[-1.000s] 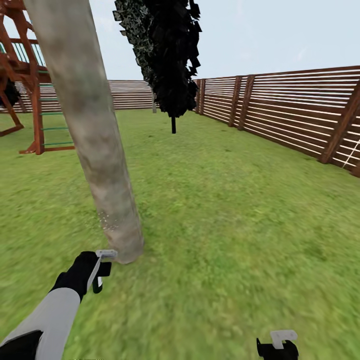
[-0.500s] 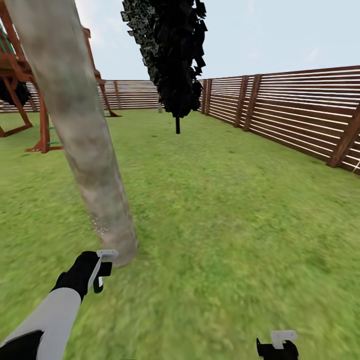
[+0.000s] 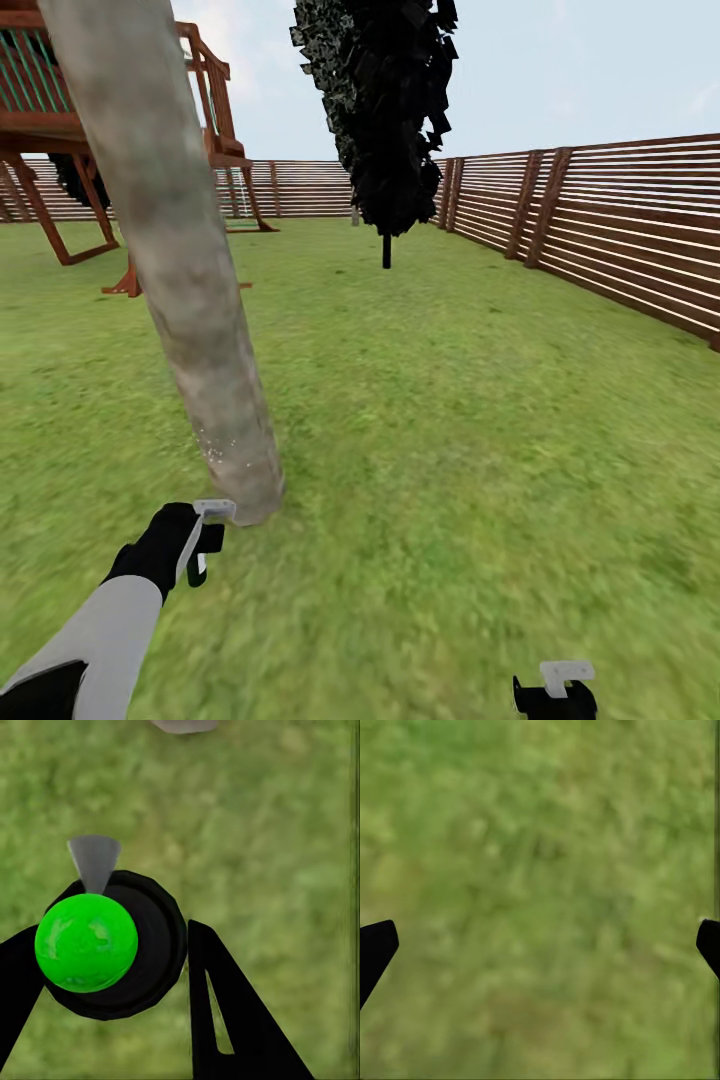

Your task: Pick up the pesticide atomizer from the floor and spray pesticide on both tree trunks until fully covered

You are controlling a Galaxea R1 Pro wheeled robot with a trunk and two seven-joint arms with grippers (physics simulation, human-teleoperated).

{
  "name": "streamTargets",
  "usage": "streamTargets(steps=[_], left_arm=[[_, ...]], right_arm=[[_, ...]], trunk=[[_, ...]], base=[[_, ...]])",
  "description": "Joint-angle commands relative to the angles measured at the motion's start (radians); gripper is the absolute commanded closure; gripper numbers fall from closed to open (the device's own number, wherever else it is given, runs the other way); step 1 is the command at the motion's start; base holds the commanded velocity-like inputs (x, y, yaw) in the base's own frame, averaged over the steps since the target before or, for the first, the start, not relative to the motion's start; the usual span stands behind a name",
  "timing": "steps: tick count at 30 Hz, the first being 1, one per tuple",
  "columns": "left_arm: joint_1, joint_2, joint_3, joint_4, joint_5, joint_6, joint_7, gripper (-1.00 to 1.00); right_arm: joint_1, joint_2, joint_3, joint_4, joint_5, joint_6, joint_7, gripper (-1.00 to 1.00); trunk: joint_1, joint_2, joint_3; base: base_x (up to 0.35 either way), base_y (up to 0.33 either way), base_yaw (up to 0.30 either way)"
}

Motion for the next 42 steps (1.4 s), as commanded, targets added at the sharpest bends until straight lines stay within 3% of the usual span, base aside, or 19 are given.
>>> streamTargets(steps=[1,12,14,18,27,30,32,34,35,42], left_arm=[[-0.001,-0.001,0.004,-0.002,-0.007,0.004,-0.004,1.0],[-0.001,-0.005,0.006,-0.002,-0.004,0.004,-0.004,1.0],[-0.001,-0.006,0.004,-0.002,0.046,0.002,-0.004,1.0],[-0.001,-0.005,0.0,-0.002,0.067,0.0,-0.003,1.0],[-0.013,0.014,-0.008,-0.018,0.062,0.021,-0.003,1.0],[-0.034,0.02,-0.009,-0.029,0.063,0.074,-0.004,1.0],[-0.067,0.015,-0.027,-0.035,0.064,0.088,-0.004,1.0],[-0.107,0.006,-0.092,-0.037,0.066,0.159,-0.004,1.0],[-0.113,0.005,-0.101,-0.04,0.066,0.172,-0.004,1.0],[-0.127,0.006,-0.111,-0.058,0.067,0.19,-0.004,1.0]], right_arm=[[-0.001,0.0,-0.006,0.002,0.01,-0.003,-0.005,-1.0],[-0.001,0.0,-0.006,0.002,0.012,-0.003,-0.005,-1.0],[-0.001,0.0,-0.006,0.002,0.012,-0.003,-0.005,-1.0],[-0.001,0.0,-0.006,0.003,0.013,-0.003,-0.005,-1.0],[-0.001,0.0,-0.006,0.002,0.013,-0.003,-0.006,-1.0],[-0.001,0.0,-0.006,0.002,0.012,-0.003,-0.007,-1.0],[-0.001,-0.002,-0.006,0.001,0.013,-0.003,-0.006,-1.0],[-0.001,-0.005,-0.006,0.001,0.013,-0.003,-0.006,-1.0],[-0.001,-0.005,-0.006,0.001,0.013,-0.003,-0.006,-1.0],[-0.001,-0.005,-0.006,0.001,0.013,-0.003,-0.007,-1.0]], trunk=[[0.0,0.0,-0.001],[0.0,0.0,-0.001],[0.0,0.0,-0.001],[0.0,0.0,-0.001],[0.0,0.0,-0.001],[0.0,0.0,-0.001],[0.0,0.0,-0.001],[0.0,0.0,-0.001],[0.0,0.0,-0.001],[0.0,0.0,-0.001]], base=[[0.123,-0.256,0.009],[0.147,-0.25,0.025],[0.245,-0.198,0.236],[0.159,-0.116,0.269],[0.005,-0.003,0.275],[0.0,0.0,0.132],[0.0,0.0,0.023],[0.0,0.0,0.004],[0.0,0.0,0.0],[0.029,-0.019,0.0]])
